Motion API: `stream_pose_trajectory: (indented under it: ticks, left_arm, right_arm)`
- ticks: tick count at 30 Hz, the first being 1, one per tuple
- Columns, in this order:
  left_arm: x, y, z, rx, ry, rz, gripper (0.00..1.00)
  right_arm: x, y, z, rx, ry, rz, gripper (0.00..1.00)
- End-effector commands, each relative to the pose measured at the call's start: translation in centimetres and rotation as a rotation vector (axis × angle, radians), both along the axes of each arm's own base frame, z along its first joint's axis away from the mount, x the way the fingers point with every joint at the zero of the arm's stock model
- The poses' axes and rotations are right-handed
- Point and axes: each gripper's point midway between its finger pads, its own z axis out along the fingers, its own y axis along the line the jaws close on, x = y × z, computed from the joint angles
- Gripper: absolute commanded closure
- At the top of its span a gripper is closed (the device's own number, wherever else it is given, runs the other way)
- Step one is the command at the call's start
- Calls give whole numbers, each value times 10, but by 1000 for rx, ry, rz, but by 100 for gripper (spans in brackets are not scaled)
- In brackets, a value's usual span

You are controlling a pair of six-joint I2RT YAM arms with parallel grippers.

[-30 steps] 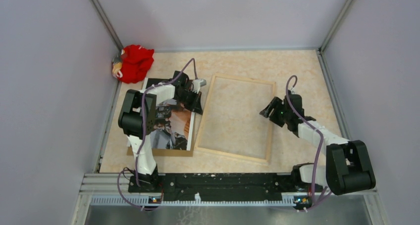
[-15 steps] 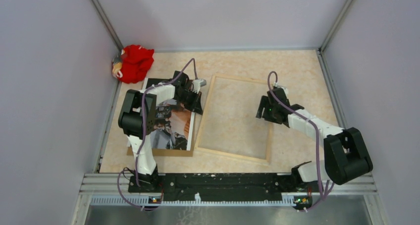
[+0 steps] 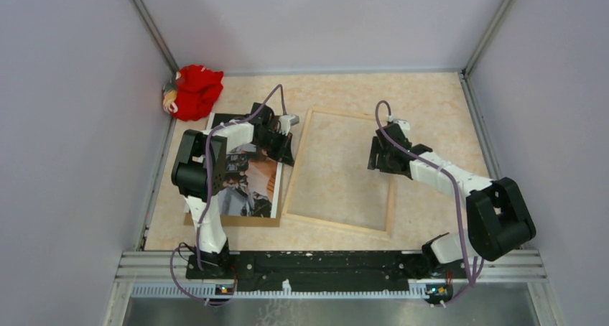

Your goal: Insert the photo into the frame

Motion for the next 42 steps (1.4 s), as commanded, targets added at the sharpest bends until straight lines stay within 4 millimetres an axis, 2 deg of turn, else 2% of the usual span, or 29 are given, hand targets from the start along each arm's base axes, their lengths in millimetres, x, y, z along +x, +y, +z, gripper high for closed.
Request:
stream_pose_trajectory:
  ticks: [1, 10, 13, 19, 25, 27, 32, 34, 39, 42]
  left_arm:
    - [-6, 2, -14, 28, 14, -14, 100]
    - [-6, 2, -12, 29, 9, -15, 100]
    - [-6, 3, -10, 29, 6, -15, 100]
    - [-5, 3, -7, 26, 2, -18, 100]
    - [-4, 6, -1, 25, -11, -18, 100]
    - [-4, 9, 1, 27, -16, -20, 100]
    - [-6, 16, 0, 50, -33, -27, 100]
    - [-8, 17, -1, 55, -39, -32, 100]
    - [-9, 19, -5, 63, -46, -37, 100]
    - [-12, 17, -7, 61, -48, -47, 100]
  right_arm:
    - [13, 8, 12, 7, -38, 14, 33]
    - [12, 9, -13, 39, 18, 2, 44]
    - [15, 9, -14, 68, 21, -3, 47]
    - [29, 10, -2, 87, 4, 6, 46]
    - [41, -7, -12, 72, 34, -36, 45]
    - [48, -13, -7, 81, 21, -51, 41]
    - [67, -24, 26, 155, -38, -70, 36]
    - [70, -30, 34, 182, -42, -80, 36]
    - [73, -42, 39, 208, -40, -96, 33]
    - [74, -48, 33, 227, -29, -111, 32]
